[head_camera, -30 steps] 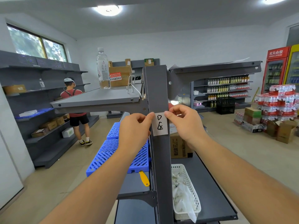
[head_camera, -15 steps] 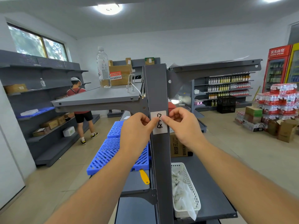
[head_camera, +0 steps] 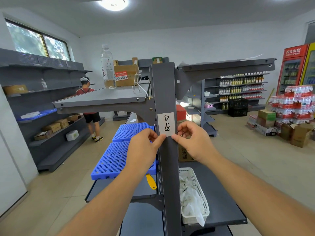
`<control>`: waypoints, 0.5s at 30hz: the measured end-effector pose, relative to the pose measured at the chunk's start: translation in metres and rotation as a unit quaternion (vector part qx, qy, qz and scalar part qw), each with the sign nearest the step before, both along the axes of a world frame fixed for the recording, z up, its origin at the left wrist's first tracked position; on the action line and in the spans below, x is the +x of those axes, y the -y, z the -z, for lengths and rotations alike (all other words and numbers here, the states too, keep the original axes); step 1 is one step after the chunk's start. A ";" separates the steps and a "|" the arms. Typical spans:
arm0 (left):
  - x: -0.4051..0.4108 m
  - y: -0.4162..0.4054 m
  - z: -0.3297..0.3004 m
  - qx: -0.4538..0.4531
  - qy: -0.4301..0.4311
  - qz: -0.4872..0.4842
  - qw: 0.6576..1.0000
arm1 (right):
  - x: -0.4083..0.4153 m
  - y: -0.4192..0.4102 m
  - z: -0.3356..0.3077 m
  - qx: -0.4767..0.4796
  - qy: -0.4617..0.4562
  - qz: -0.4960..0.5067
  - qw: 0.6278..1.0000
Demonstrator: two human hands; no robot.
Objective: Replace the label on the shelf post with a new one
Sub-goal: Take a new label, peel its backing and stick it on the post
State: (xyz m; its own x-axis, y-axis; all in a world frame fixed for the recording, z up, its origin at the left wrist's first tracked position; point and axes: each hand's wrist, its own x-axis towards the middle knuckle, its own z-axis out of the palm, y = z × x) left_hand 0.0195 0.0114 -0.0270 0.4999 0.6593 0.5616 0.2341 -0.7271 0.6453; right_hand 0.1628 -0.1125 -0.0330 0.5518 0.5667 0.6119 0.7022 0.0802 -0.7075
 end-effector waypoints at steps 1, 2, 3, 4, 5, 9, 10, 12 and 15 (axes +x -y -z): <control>0.000 0.000 0.000 0.007 -0.004 -0.005 1.000 | 0.000 0.000 0.000 -0.003 0.003 -0.002 1.000; 0.000 0.001 -0.002 0.015 -0.009 -0.009 1.000 | 0.000 0.000 0.000 -0.005 0.008 -0.001 1.000; 0.001 0.001 -0.004 0.020 -0.015 -0.013 1.000 | 0.000 -0.001 -0.001 -0.005 0.013 0.003 1.000; 0.001 0.002 -0.005 0.022 -0.021 -0.015 0.999 | -0.001 -0.001 -0.002 -0.003 0.016 0.010 1.000; 0.002 0.002 -0.006 0.025 -0.026 -0.018 0.999 | -0.002 -0.002 -0.003 -0.001 0.017 0.018 1.000; 0.005 0.003 -0.008 0.037 -0.037 -0.027 0.998 | -0.005 -0.002 -0.005 -0.009 0.018 0.033 0.999; 0.005 0.002 -0.007 0.037 -0.036 -0.024 0.998 | -0.003 -0.001 -0.006 -0.016 0.020 0.031 0.999; 0.001 -0.002 -0.005 0.032 -0.034 -0.008 0.999 | 0.000 0.002 -0.008 -0.033 0.025 0.028 0.999; -0.006 -0.009 -0.005 -0.001 -0.030 0.034 0.999 | 0.007 0.005 -0.011 -0.055 0.023 0.025 0.998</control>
State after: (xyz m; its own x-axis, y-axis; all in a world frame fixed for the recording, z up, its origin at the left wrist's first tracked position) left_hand 0.0135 0.0201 -0.0222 0.5764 0.6237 0.5280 0.2224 -0.7415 0.6331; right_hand 0.1696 -0.1178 -0.0223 0.5538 0.6037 0.5734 0.7357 -0.0324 -0.6765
